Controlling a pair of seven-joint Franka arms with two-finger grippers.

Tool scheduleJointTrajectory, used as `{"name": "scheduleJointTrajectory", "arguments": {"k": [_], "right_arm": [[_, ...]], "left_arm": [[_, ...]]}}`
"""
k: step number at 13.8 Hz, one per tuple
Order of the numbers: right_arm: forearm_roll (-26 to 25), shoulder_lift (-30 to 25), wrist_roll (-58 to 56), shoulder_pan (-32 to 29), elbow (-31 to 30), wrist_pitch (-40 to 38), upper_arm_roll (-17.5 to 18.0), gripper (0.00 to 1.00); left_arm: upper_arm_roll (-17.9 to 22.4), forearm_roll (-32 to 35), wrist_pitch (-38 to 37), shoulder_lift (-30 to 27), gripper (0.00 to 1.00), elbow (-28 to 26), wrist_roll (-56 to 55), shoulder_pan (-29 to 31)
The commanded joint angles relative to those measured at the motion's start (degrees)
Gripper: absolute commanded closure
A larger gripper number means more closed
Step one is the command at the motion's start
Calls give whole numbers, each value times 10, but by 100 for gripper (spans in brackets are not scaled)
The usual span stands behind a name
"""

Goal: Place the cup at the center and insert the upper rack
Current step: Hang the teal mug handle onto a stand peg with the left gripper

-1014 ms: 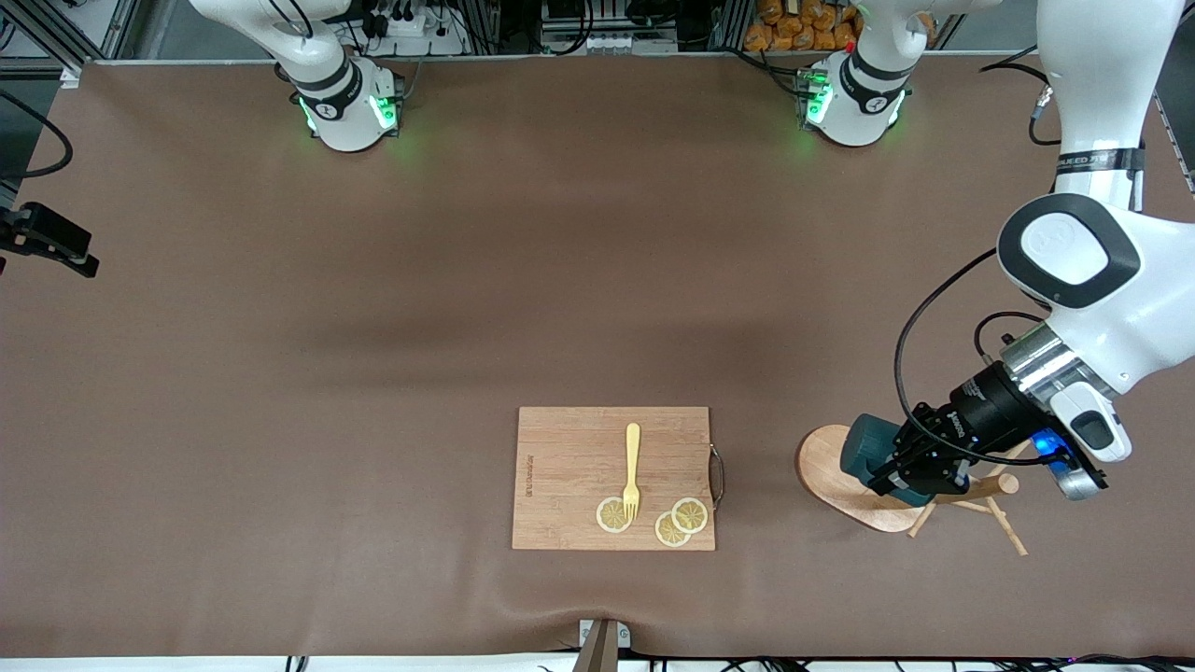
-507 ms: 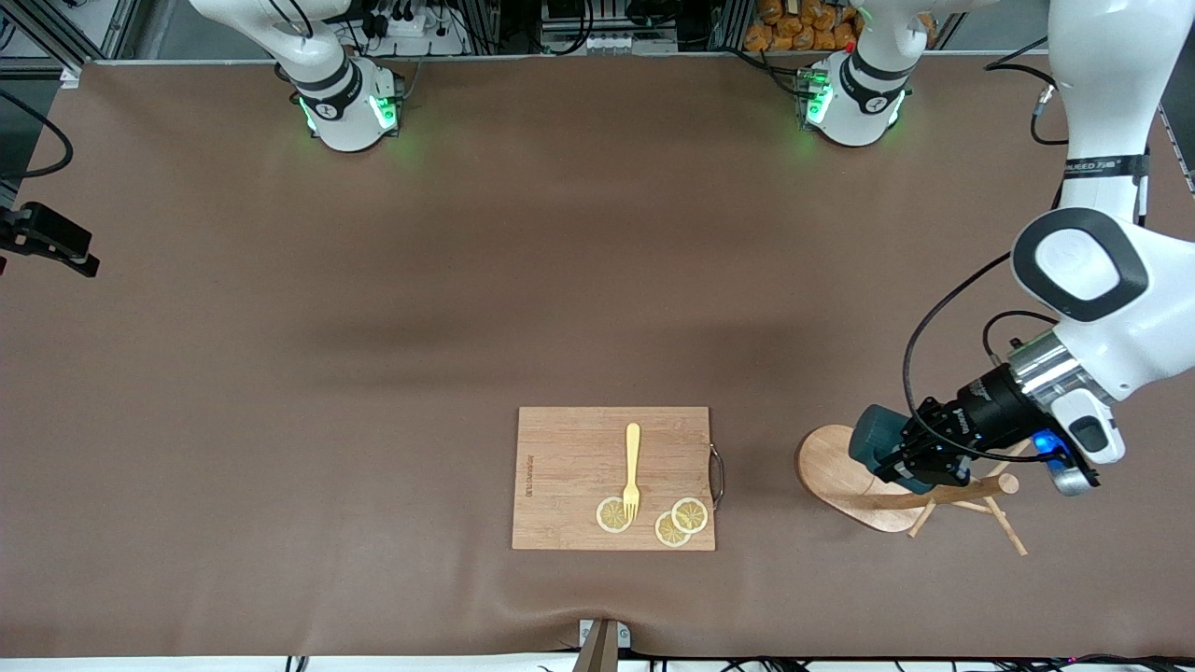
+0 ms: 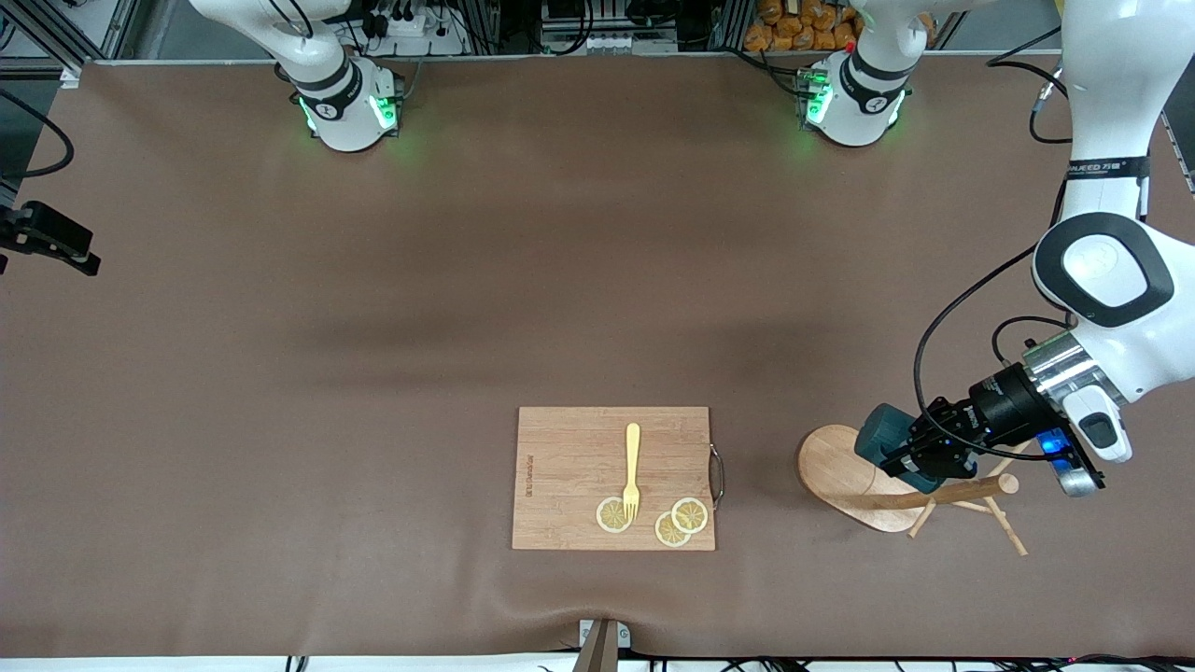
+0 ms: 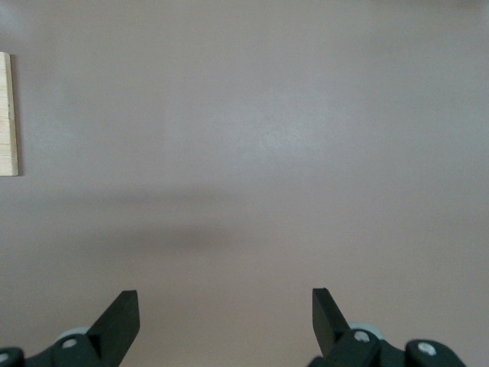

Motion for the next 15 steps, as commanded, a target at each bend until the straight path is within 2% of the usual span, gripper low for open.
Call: {"name": "scheduleJointTrajectory", "arguments": {"k": [1, 15], "right_arm": [[3, 5, 5, -6, 12, -9, 4, 0], [3, 5, 5, -6, 12, -9, 3, 0]], "left_arm": [[-8, -16, -8, -3, 100, -3, 15, 16], [-2, -100, -1, 30, 100, 5, 25, 50]]}}
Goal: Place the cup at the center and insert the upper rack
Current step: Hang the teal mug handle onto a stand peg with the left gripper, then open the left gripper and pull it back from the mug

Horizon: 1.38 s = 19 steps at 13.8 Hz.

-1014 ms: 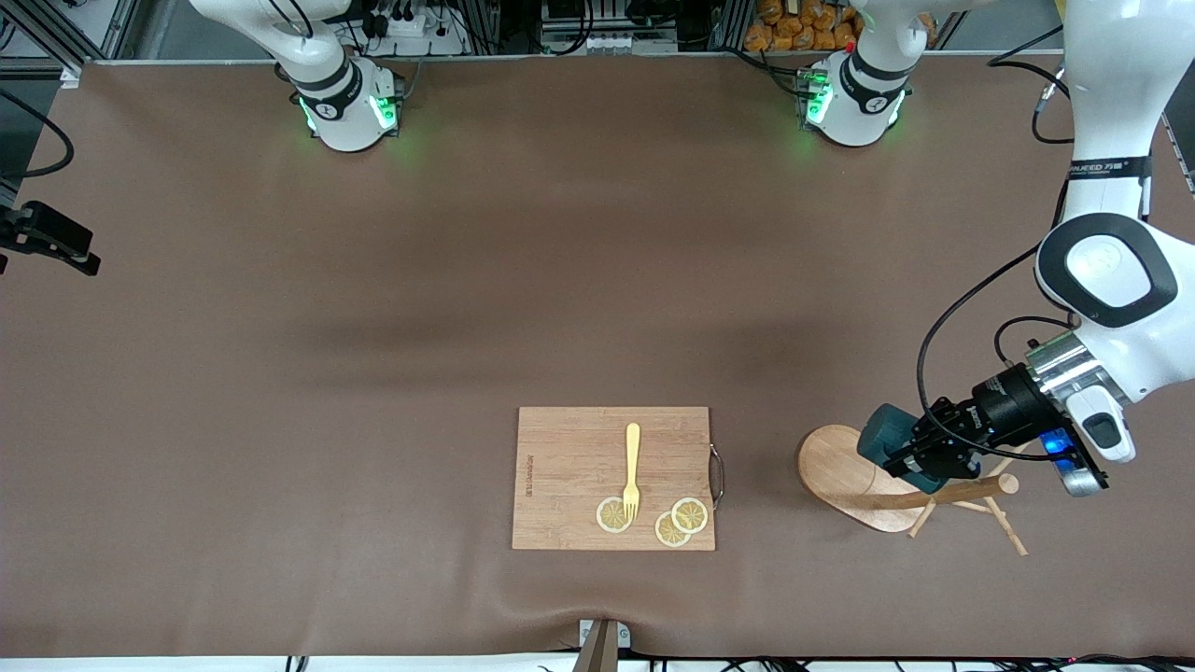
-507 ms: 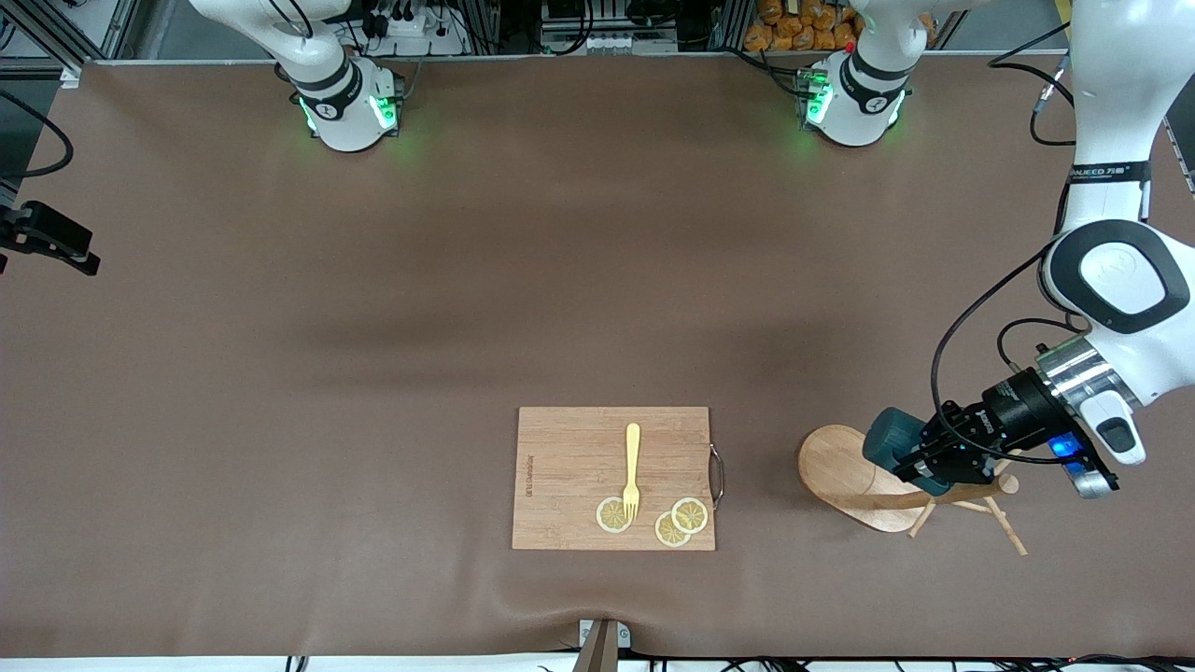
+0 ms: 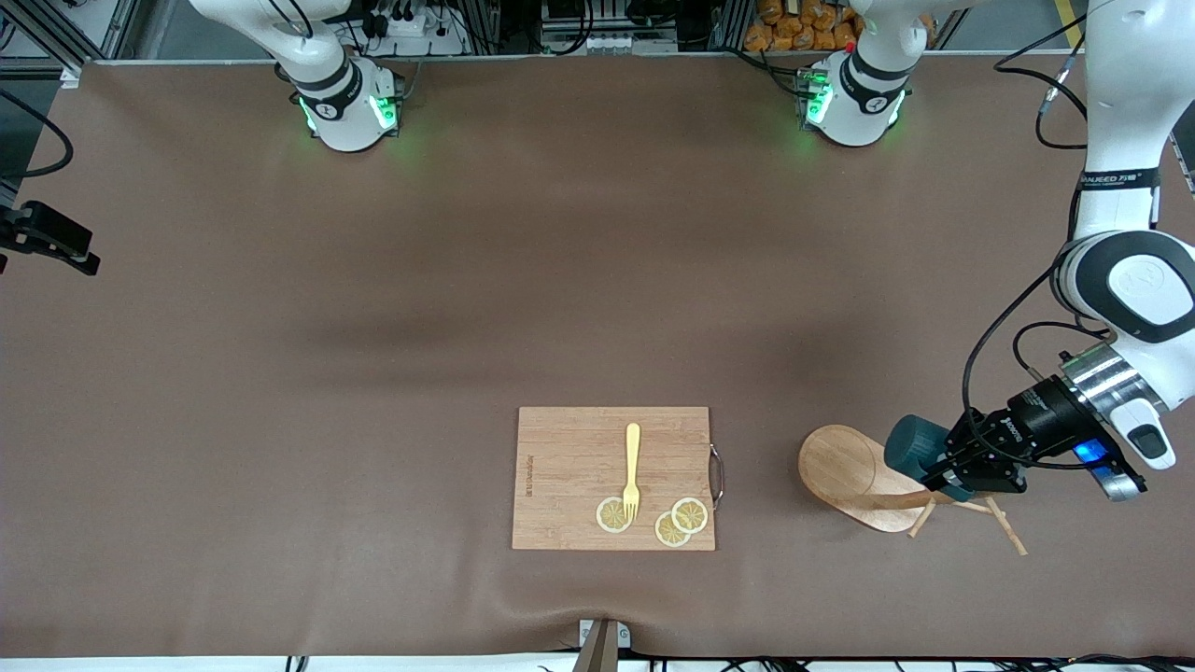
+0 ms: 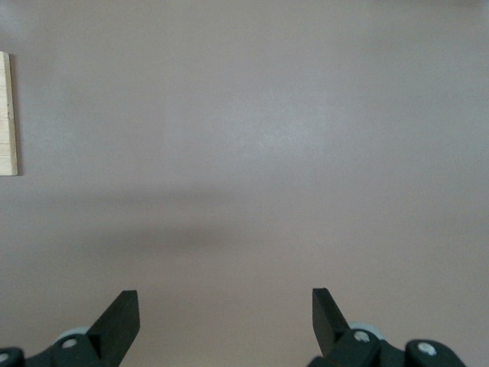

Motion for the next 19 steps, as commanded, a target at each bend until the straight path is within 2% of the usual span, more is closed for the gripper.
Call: {"name": "scheduleJointTrajectory", "arguments": {"k": [1, 8, 14, 15, 16, 17, 19], "right_arm": [[3, 5, 5, -6, 12, -8, 4, 0], [3, 5, 5, -6, 12, -9, 4, 0], [3, 5, 5, -6, 11, -9, 3, 0], [3, 6, 5, -6, 11, -9, 3, 0], [3, 5, 5, -6, 12, -9, 4, 0], [3, 5, 5, -6, 11, -9, 3, 0], [3, 6, 5, -6, 12, -9, 3, 0]], "left_arm": [[-4, -36, -1, 5, 100, 5, 26, 9], [-6, -49, 0, 3, 100, 5, 41, 35], [-7, -48, 0, 3, 99, 5, 41, 33], [-8, -49, 1, 3, 61, 5, 39, 32], [-7, -47, 1, 4, 7, 6, 34, 29], [-8, -40, 1, 4, 0, 6, 40, 24], [-8, -40, 1, 4, 0, 9, 41, 28]]}}
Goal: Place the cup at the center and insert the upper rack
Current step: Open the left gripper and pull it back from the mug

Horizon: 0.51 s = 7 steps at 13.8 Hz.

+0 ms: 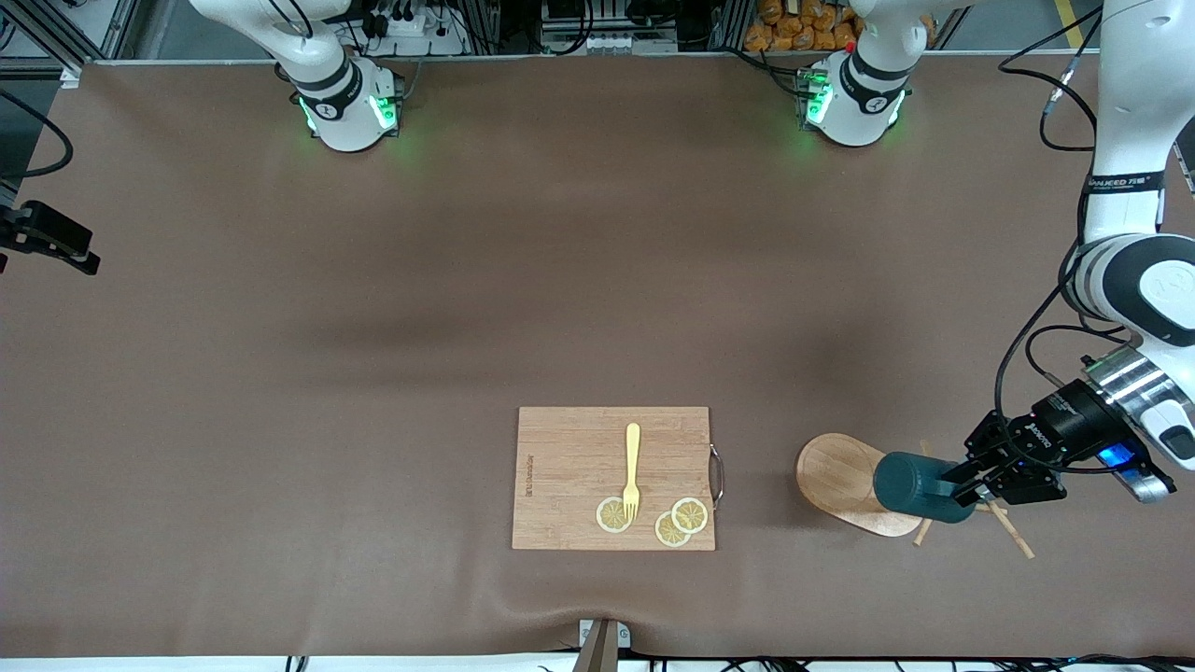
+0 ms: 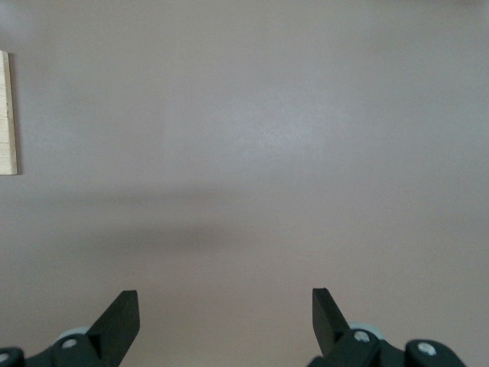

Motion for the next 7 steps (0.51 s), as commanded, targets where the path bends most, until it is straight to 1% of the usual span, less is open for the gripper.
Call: {"name": "scheduleJointTrajectory", "arguments": {"k": [1, 5, 6, 7], "right_arm": [[3, 5, 5, -6, 11, -7, 3, 0], [3, 6, 5, -7, 11, -7, 3, 0], [3, 5, 5, -7, 11, -7, 3, 0], [3, 6, 5, -6, 11, -7, 3, 0]], "left_arm": [[-1, -6, 0, -2, 0, 5, 13, 3], [0, -6, -1, -5, 0, 5, 13, 3], [1, 1, -1, -7, 0, 4, 13, 3], [1, 21, -1, -13, 0, 4, 13, 3]]}}
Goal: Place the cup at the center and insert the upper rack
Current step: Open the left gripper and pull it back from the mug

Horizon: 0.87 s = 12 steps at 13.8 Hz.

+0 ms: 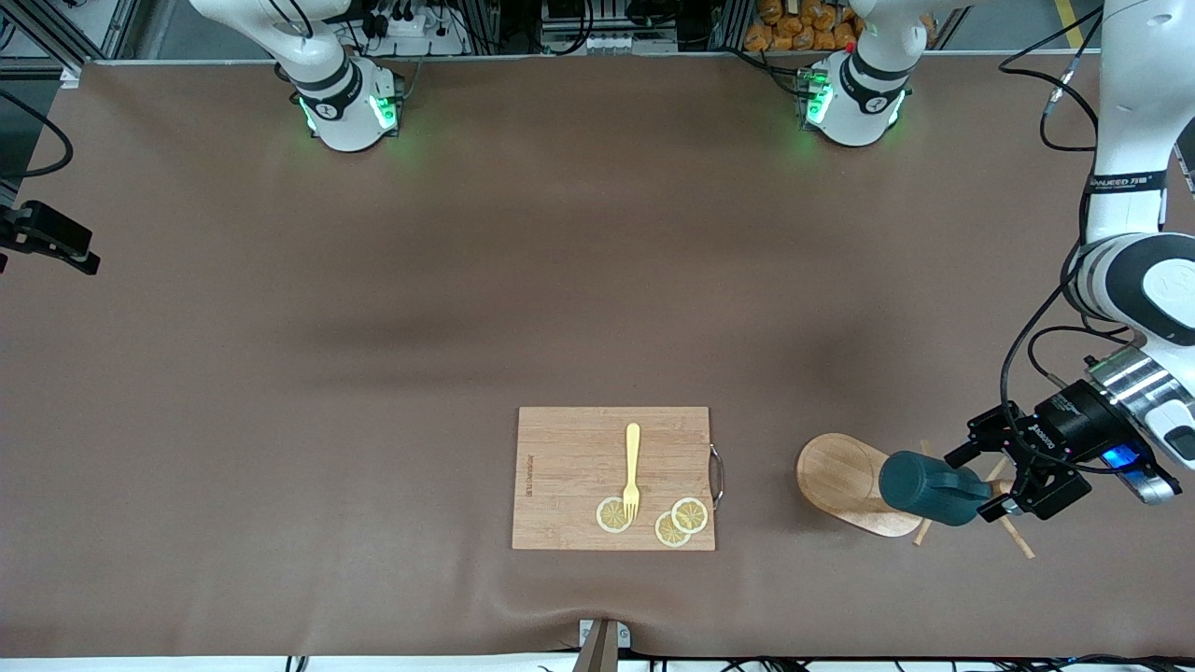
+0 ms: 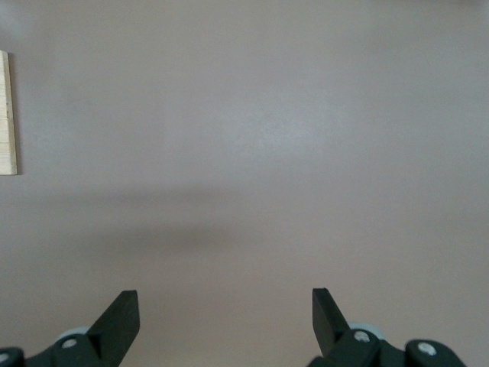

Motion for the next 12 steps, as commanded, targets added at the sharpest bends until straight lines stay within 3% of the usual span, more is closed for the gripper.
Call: {"name": "scheduleJointTrajectory", "arguments": {"k": [1, 3, 6, 9, 12], "right_arm": [[3, 6, 5, -7, 11, -7, 4, 0], [3, 6, 5, -6, 11, -7, 4, 0], [3, 6, 5, -6, 11, -7, 4, 0], [3, 6, 5, -6, 11, -7, 4, 0], [3, 6, 5, -6, 11, -7, 4, 0]], "left_arm": [[-1, 56, -2, -19, 0, -2, 10, 1], [-9, 170, -3, -34, 0, -1, 15, 0], [-19, 264, -15, -62, 0, -4, 13, 1], [-37, 403, -52, -94, 0, -5, 14, 0], [-50, 481, -93, -116, 0, -4, 15, 0]]}}
